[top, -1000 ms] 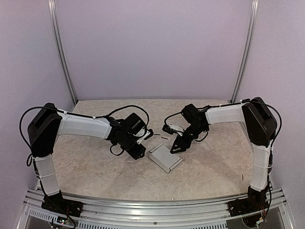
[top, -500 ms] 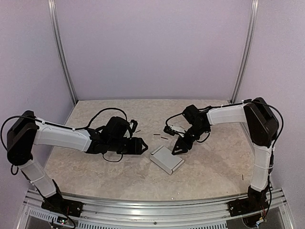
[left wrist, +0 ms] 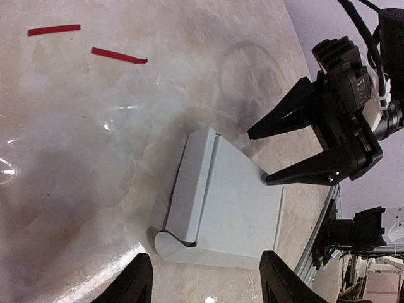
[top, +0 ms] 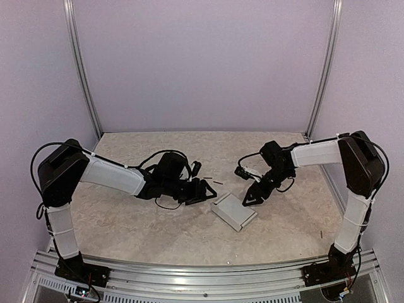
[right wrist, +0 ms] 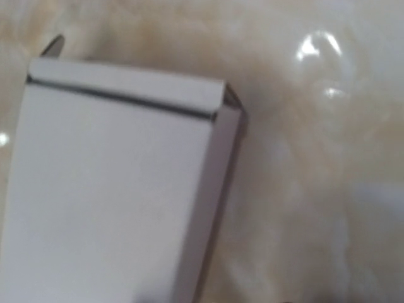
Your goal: Fold the paper box
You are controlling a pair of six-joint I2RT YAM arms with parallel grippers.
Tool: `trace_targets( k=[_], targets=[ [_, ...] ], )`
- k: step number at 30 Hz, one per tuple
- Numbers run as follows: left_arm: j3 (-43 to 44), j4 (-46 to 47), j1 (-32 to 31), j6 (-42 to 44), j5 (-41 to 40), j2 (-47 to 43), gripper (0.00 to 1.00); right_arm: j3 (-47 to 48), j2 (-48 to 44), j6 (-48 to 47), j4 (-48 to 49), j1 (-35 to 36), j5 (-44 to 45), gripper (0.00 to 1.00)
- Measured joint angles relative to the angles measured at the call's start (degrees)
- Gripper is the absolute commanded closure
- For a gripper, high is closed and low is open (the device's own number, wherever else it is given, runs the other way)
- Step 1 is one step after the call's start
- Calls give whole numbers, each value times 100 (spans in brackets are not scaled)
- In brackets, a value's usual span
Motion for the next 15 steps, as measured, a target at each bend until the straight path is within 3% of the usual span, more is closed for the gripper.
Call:
trace_targets(
  k=[6,15],
  targets=[
    [789,-166,0,138,634,634,44,-190,-417,-76,-146,-59,87,20],
    [1716,-647,13,459,1027,1314,51,-227,-1086,-267,-275,-321,225,17]
  ],
)
